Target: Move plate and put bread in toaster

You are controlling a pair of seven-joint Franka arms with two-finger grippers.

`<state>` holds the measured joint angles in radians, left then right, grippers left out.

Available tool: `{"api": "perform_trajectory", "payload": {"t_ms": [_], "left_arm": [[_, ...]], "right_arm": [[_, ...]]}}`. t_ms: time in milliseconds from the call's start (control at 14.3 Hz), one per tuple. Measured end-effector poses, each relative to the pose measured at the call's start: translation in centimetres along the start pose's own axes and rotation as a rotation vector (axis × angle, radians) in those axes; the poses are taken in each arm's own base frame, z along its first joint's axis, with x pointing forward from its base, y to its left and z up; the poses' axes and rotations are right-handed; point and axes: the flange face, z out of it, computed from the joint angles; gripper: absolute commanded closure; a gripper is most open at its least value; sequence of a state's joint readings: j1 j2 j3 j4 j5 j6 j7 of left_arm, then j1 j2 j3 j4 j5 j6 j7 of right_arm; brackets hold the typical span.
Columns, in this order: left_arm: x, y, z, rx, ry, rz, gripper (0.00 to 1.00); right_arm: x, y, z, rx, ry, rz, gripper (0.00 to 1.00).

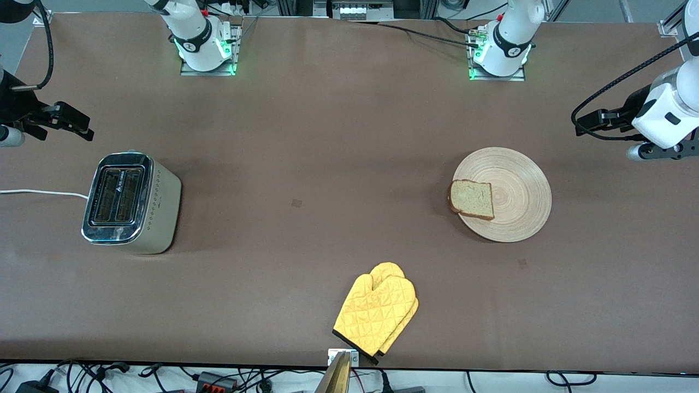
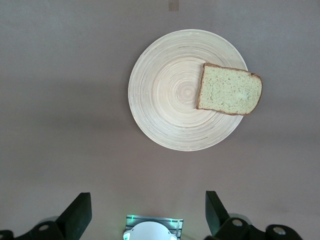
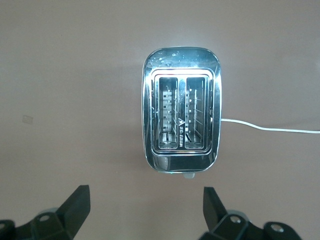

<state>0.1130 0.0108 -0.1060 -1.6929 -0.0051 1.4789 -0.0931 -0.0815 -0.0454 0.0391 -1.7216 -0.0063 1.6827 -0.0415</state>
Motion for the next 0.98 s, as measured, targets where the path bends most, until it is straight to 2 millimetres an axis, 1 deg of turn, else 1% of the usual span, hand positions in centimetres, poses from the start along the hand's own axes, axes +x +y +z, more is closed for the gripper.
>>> {"api": "perform_trajectory", "payload": {"t_ms": [767,837,907,977], "left_arm": [[0.0,0.0,0.0,-0.017,-0.003,-0.003,0.00],[0.1,-0.4,0.2,-0.032,-0.008,-0.012,0.00],[0.4,-1.3,0.6,-0.071,-0.019,-0.033,0.00],[0.9,-2.8,1.3,-0.123,-0.035,-0.055,0.00]], "right_arm": [[0.0,0.0,0.0,0.000,0.002,0.000,0.00],[0.0,0.0,0.0,0.000,0.003,0.000,0.00],[0.0,0.0,0.0,0.000,0.004,0.000,0.00],[0.0,0.0,0.0,0.000,0.004,0.000,0.00]]}}
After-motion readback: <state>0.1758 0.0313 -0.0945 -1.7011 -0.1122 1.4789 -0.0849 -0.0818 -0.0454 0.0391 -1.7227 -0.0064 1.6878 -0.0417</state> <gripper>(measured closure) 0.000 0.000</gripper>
